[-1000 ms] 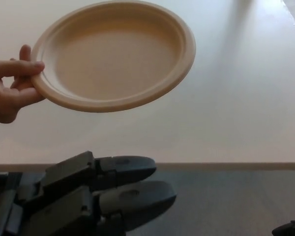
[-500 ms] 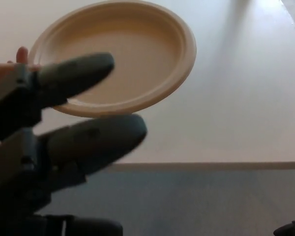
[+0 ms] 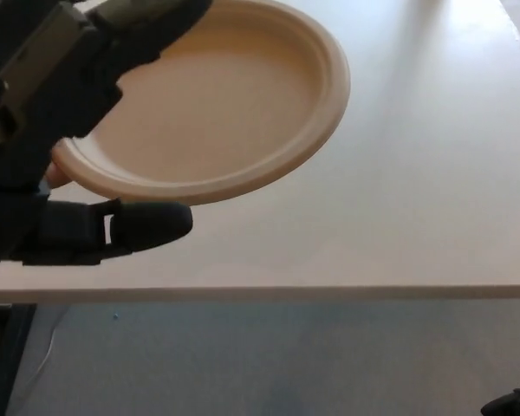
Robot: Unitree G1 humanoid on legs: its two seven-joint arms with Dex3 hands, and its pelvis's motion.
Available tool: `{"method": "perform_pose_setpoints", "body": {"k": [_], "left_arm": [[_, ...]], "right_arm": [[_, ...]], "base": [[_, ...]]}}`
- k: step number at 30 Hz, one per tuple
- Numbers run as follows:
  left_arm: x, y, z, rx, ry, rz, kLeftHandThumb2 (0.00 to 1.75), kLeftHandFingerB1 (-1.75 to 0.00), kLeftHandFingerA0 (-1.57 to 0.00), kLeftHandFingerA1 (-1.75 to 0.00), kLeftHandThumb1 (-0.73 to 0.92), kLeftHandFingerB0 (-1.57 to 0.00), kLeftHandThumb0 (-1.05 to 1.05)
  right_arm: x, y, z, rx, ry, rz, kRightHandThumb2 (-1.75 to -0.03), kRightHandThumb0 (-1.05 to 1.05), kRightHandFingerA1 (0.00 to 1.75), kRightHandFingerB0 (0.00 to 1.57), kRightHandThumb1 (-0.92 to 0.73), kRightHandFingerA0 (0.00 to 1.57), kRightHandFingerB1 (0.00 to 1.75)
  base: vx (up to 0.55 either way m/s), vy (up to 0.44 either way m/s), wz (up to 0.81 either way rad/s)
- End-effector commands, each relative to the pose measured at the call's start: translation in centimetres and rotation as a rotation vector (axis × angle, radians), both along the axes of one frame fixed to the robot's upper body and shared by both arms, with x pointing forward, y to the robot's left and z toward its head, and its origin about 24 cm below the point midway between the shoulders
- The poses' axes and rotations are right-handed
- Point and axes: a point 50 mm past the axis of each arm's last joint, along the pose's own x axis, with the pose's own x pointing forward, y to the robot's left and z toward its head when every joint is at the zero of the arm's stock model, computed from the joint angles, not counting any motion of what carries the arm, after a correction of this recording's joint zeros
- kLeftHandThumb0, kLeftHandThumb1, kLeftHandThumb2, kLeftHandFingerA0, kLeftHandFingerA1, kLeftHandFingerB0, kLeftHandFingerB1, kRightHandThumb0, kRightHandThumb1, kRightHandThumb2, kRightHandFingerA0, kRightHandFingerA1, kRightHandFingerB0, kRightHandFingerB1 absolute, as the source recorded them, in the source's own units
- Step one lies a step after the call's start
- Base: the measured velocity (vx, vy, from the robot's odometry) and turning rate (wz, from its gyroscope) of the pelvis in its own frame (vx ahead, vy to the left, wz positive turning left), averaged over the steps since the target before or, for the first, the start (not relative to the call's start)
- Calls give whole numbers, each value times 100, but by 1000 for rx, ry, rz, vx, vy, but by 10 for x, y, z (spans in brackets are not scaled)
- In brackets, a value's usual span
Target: A person passes a plate to the robot and the robot grabs it with its left hand and places it at the centre of the table infront of it
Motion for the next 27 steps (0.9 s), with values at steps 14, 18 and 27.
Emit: {"method": "perform_pose_setpoints", "body": {"k": [14,18,27], "left_arm": [[37,-4,-42,310,252,266,55,-28,-4,-29,48,-10,-86],[29,-11,-48,348,282,252,73,-27,-6,-16,40,-7,-89],[46,-11,-53,387,290,344,57,-26,-17,-32,54,-7,-87]], "right_arm": [[3,-7,5,-19,20,25,-62,-66,71,52,-74,74,56],[2,-8,5,-16,25,21,-63,-65,72,54,-73,75,55],[1,-7,3,-16,32,22,-62,-63,72,54,-74,75,56]], "base": [[0,0,0],[0,0,0],[0,0,0]]}}
